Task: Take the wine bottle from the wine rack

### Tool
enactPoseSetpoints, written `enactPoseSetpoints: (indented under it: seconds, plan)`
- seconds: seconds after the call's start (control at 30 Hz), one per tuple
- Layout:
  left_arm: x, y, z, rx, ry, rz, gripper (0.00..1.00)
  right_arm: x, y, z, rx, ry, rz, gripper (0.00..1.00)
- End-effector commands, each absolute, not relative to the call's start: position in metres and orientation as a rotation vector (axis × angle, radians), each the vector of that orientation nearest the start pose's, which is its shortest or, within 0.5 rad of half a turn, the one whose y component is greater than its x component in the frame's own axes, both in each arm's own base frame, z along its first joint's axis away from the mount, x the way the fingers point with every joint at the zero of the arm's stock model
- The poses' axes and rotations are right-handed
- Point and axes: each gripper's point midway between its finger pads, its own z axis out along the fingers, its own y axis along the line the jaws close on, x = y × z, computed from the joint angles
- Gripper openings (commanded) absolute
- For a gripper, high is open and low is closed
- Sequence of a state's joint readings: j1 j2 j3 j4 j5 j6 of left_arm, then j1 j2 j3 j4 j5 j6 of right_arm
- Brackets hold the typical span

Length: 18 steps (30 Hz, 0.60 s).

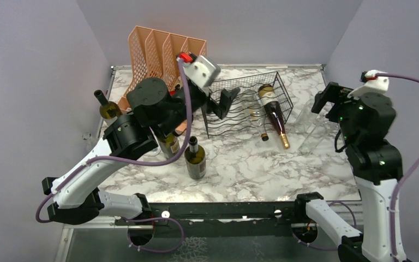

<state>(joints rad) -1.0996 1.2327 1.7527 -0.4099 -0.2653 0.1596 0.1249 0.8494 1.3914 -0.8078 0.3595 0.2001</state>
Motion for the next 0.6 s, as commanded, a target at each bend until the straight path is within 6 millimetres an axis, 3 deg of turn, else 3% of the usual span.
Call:
enactPoseSetpoints:
  seconds: [0.0, 0.1, 0.13, 0.2, 0.27, 0.33, 0.43, 0.57]
  plan:
    - [0.241, -0.239, 0.568, 0.526, 1.265, -0.384, 0.99, 0.237, 0.028, 0.453, -0.019, 1.667, 0.132, 1.00]
    - [0.248, -0.226, 0.572, 0.488, 1.267, -0.360, 0.99, 0.231, 0.034, 0.470, -0.047, 1.618, 0.160, 1.00]
    - [0.247, -0.224, 0.570, 0.481, 1.271, -0.366, 0.99, 0.234, 0.022, 0.466, 0.019, 1.615, 0.111, 1.00]
    - [0.245, -0.225, 0.561, 0.471, 1.287, -0.399, 0.99, 0.248, -0.006, 0.435, 0.210, 1.663, -0.002, 1.00]
    - [0.242, -0.231, 0.552, 0.484, 1.296, -0.438, 0.99, 0.253, -0.059, 0.375, 0.518, 1.798, -0.318, 1.00]
    - [0.240, -0.237, 0.545, 0.502, 1.304, -0.466, 0.99, 0.255, -0.070, 0.339, 0.612, 1.851, -0.411, 1.00]
    - [0.235, -0.240, 0.541, 0.530, 1.303, -0.491, 0.99, 0.249, -0.074, 0.320, 0.670, 1.779, -0.389, 1.00]
    - [0.229, -0.243, 0.539, 0.570, 1.290, -0.514, 0.99, 0.244, -0.087, 0.318, 0.773, 1.721, -0.447, 0.99]
